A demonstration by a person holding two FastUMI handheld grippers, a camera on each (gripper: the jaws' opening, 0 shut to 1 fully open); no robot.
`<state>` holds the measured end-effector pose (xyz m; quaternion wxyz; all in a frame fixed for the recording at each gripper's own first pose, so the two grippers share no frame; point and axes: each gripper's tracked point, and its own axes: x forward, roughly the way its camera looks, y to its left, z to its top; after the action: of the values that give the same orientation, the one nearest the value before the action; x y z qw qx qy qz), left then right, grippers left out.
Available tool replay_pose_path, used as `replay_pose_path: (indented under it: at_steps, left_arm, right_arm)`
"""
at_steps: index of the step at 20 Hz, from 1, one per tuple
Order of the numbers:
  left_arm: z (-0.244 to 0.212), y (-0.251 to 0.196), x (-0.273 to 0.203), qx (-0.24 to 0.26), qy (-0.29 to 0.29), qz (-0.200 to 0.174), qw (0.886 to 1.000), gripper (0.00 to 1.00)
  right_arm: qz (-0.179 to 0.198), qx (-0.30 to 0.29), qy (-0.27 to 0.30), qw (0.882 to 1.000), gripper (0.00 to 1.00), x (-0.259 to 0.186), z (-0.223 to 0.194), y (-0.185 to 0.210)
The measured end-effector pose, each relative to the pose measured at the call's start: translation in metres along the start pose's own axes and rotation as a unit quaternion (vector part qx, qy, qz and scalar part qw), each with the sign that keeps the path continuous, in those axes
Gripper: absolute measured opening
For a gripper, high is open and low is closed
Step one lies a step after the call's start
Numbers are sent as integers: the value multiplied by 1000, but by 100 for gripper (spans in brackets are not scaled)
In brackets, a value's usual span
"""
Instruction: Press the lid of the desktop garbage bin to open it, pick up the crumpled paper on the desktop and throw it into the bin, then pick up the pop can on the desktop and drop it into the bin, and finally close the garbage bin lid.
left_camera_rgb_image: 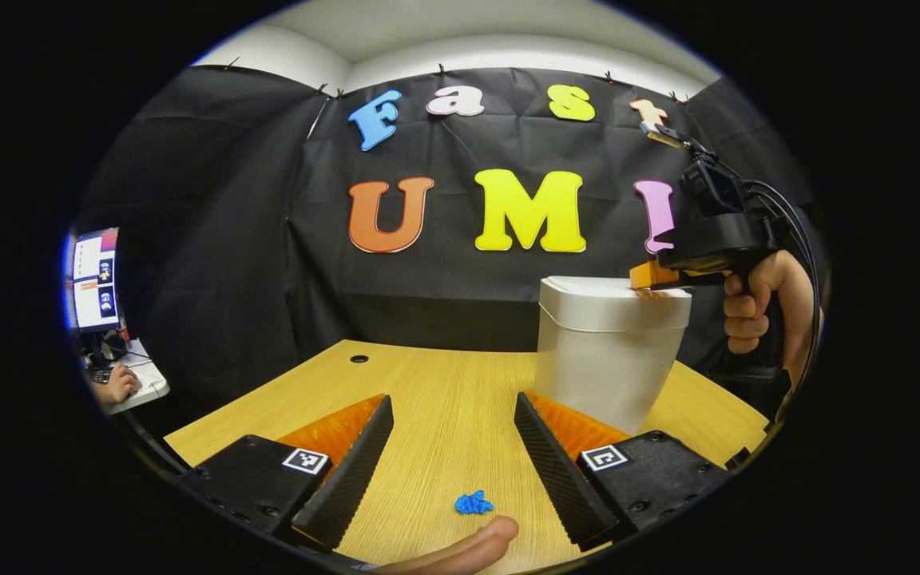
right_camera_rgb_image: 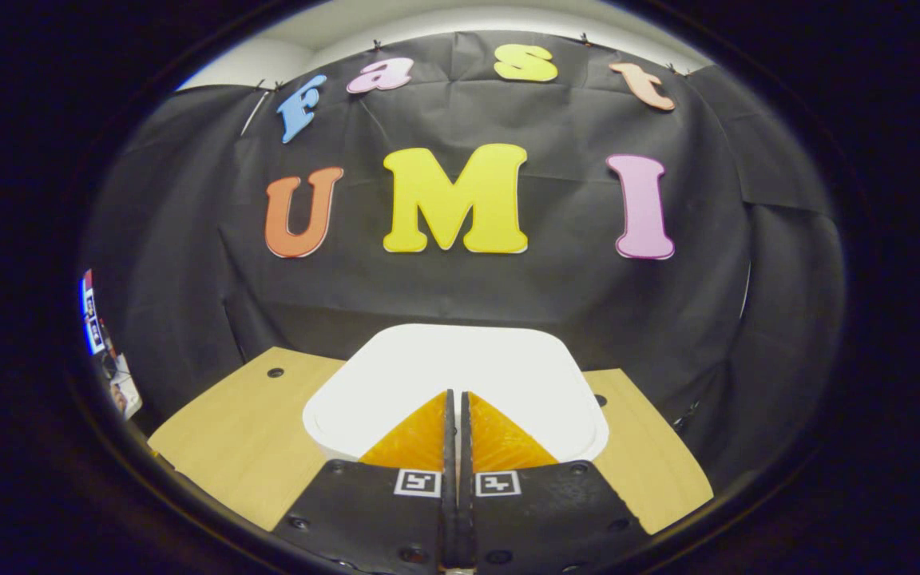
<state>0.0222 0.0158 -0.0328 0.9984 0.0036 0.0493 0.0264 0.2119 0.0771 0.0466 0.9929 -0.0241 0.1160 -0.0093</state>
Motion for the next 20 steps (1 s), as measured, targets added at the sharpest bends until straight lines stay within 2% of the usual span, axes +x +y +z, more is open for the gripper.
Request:
replay_pose_path:
  at_steps: [2,4,5,8,10,11,12,13,14,15,16,17,19,20]
  left_arm:
    - [0,0,0,12,-4,9,1000,99]
    - [11,13,0,21,-30,58,998,99]
    - [12,14,1,22,-33,68,997,99]
    - [7,-2,5,31,-28,60,997,99]
    - [0,-4,6,37,-17,57,998,99]
    - [-3,-6,7,37,-13,55,998,99]
    - [-4,-9,7,37,-10,52,998,99]
    - [-4,-12,6,36,-10,46,998,99]
    - [-6,-16,6,32,-9,39,999,99]
    - [-7,-17,6,25,-8,35,999,99]
    - [-7,-17,6,17,-9,32,999,99]
    - [-7,-17,6,10,-10,31,999,99]
    - [-19,-19,9,-7,5,16,1000,99]
    - [-34,-25,13,-16,23,-5,1000,99]
  right_arm:
    - [-2,-3,-31,1000,1,-4,8,0]
    - [17,-20,-52,998,1,-18,8,7]
    - [23,-21,-61,998,1,-27,6,8]
    - [53,-24,-98,994,0,-66,-3,12]
    - [69,-28,-127,989,4,-91,-9,10]
    - [69,-25,-139,988,19,-101,-13,4]
    - [66,-17,-145,987,30,-110,-18,-4]
    - [65,-6,-144,987,48,-118,-27,-12]
    - [65,0,-141,988,58,-126,-36,-20]
    - [65,3,-138,988,76,-133,-44,-26]
    - [58,-2,-136,989,88,-143,-51,-35]
    - [50,-8,-131,990,96,-144,-61,-47]
    - [40,-9,-122,992,98,-154,-81,-63]
    - [44,1,-124,991,97,-160,-86,-67]
